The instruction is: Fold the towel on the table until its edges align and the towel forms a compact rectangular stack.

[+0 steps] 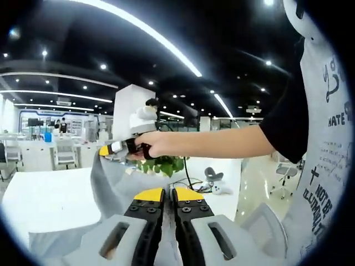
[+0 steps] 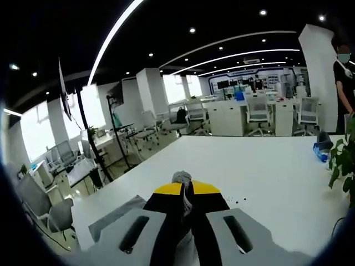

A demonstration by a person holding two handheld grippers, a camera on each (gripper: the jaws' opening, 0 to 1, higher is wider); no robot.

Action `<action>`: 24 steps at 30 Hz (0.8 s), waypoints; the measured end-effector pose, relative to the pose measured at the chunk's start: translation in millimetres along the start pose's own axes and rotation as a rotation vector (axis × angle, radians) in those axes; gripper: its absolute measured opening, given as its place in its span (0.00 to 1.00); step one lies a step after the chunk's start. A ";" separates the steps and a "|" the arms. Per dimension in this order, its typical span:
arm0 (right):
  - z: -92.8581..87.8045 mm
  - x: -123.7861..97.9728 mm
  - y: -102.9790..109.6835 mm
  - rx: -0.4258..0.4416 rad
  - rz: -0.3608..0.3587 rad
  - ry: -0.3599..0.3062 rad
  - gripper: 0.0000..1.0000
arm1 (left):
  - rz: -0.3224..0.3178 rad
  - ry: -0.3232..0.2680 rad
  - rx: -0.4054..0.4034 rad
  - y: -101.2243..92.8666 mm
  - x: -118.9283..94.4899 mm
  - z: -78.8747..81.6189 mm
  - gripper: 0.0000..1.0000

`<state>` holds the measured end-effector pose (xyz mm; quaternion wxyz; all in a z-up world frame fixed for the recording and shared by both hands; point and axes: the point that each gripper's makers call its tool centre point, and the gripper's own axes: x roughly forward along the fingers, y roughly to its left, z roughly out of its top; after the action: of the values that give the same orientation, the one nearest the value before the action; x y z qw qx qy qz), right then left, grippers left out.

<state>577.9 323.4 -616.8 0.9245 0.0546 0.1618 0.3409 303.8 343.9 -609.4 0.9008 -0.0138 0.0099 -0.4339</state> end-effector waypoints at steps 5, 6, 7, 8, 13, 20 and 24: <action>4.0 7.0 13.1 0.006 0.014 -0.004 0.02 | 0.042 -0.007 -0.003 12.5 -14.1 0.8 0.06; 4.9 9.4 16.9 0.006 0.017 -0.005 0.02 | 0.051 -0.008 -0.004 15.4 -17.5 1.1 0.06; 5.3 11.0 19.4 0.003 0.020 -0.004 0.02 | 0.059 -0.008 -0.003 17.1 -19.7 1.3 0.06; 5.5 12.7 22.0 0.001 0.023 -0.003 0.02 | 0.067 -0.007 -0.003 19.1 -22.8 1.3 0.06; 4.1 24.8 39.2 -0.005 0.048 0.001 0.02 | 0.106 -0.004 -0.004 27.5 -35.3 -0.6 0.06; -5.0 42.5 64.2 -0.003 0.088 0.017 0.02 | 0.155 0.014 -0.016 37.9 -53.3 -8.4 0.06; -9.3 49.9 72.2 -0.002 0.103 0.027 0.02 | 0.185 0.021 -0.026 44.5 -63.4 -13.1 0.06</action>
<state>566.2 410.6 -623.4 0.9035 0.0571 0.1710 0.3889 298.7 421.0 -623.6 0.9365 -0.0200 0.0264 -0.3491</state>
